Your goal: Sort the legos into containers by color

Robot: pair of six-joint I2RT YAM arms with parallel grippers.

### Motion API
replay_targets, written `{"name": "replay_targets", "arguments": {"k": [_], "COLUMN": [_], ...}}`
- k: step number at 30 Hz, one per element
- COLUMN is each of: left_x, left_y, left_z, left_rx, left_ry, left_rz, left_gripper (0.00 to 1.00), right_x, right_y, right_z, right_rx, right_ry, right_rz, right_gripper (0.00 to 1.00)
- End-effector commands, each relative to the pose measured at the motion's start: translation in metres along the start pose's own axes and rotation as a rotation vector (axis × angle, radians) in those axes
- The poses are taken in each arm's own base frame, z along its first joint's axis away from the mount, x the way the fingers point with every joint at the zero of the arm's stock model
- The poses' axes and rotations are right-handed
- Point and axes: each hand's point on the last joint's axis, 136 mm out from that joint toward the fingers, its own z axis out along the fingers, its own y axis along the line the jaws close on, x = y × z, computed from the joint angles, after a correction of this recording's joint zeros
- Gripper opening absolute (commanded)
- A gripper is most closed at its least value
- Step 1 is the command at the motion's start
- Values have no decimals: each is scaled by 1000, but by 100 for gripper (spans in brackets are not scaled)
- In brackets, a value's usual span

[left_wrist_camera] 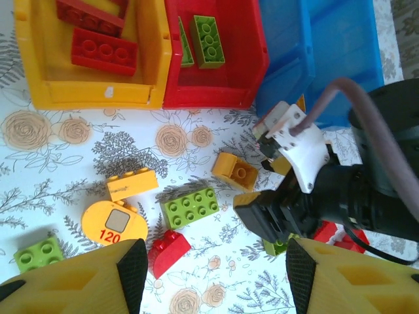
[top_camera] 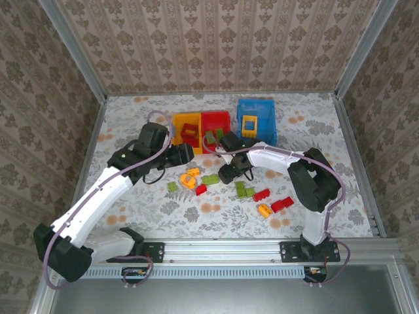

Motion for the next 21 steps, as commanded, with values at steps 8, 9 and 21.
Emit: {"name": "replay_targets", "arguments": {"k": [8,9,21], "left_x": [0,-1,-15], "left_y": [-4,-6,-60], "left_z": [-24,-26,-23], "left_rx": [63,78,228], "left_ry": [-77,-87,-73], "left_rz": [-44,-41,86], "left_gripper": [61,61,66], "right_x": [-10,-12,-37], "right_y": [-1,2,-38], "right_z": [20,21,-90], "right_rx": [21,13,51], "right_ry": [58,55,-247], "right_rz": [-35,-36,232], "right_gripper": [56,51,21]}}
